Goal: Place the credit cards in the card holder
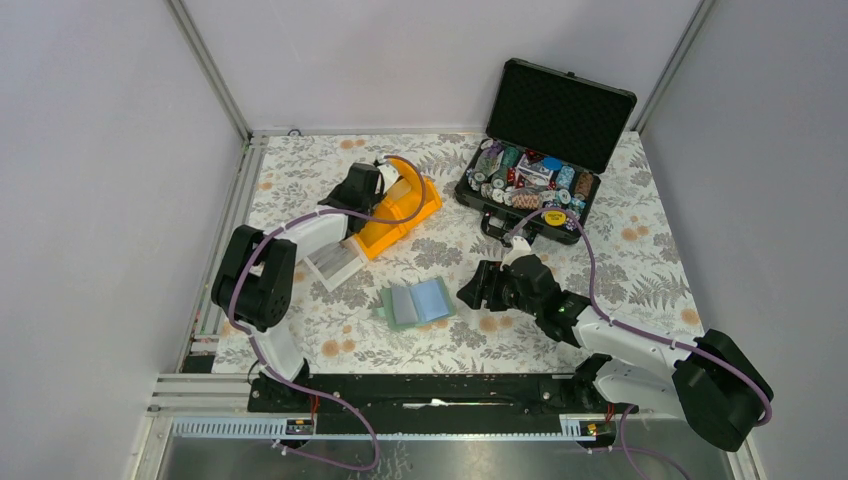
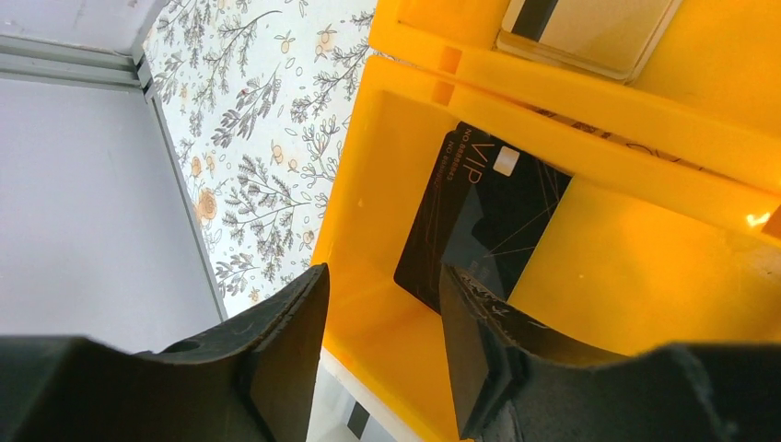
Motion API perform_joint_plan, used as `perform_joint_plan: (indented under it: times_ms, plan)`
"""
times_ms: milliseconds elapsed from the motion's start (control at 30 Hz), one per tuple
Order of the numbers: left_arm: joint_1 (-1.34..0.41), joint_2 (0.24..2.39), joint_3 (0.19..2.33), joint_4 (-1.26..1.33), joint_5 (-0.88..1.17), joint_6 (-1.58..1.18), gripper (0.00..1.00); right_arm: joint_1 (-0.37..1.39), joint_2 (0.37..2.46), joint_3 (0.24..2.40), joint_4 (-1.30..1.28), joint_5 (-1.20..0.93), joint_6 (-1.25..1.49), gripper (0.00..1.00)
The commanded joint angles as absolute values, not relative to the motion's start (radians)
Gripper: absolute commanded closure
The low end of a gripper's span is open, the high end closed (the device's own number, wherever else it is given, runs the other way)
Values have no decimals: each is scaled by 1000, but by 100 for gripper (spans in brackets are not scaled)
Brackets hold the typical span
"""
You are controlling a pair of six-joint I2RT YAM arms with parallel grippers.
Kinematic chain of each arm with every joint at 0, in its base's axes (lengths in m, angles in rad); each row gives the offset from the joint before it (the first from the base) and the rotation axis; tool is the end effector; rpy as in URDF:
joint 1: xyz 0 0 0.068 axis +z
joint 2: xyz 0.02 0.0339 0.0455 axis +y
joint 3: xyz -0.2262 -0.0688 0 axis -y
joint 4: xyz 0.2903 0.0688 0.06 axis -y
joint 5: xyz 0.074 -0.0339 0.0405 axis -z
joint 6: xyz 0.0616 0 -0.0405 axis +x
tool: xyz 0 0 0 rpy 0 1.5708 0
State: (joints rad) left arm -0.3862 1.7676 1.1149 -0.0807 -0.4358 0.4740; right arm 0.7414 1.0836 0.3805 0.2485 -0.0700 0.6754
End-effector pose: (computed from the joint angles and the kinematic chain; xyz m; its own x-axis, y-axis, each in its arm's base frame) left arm 0.4060 -0.1370 0.1198 -0.5285 0.6616 -0.5320 0.3284 0.7372 0.5905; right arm 0.2154 0.2031 0.1120 -0.7029 0.2020 -0.6820 -0.3595 0.7265 0.5857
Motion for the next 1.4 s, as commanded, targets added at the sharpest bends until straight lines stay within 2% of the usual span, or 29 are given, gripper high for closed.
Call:
perform_joint_plan:
  times_ms: [0, 200, 367, 667, 733, 900, 1067, 1367]
  plan:
    - [-380, 1736, 1090, -5, -471, 489, 50, 732, 1078, 384, 279, -63, 669, 30]
    - [-394, 1757, 1130, -84, -379, 425, 48, 732, 1083, 386, 287, -70, 670, 30]
    - [-420, 1695, 1147, -121, -357, 327, 46, 732, 1057, 414, 275, -81, 650, 30]
    - [-415, 1459, 1222, -390, -443, -115, 28, 733, 1128, 573, 249, -105, 672, 28]
    - [-387, 1398, 1192, -457, -436, -261, 25, 733, 1173, 610, 278, -113, 728, 30]
    - [-306, 1223, 1011, -518, -389, -491, 25, 735, 1284, 675, 417, -128, 924, 36]
    - [-205, 1080, 816, -433, -343, -633, 26, 748, 1404, 749, 517, -63, 1088, 42]
    - [-98, 1030, 615, -260, -262, -747, 27, 795, 1653, 960, 521, 52, 1172, 46]
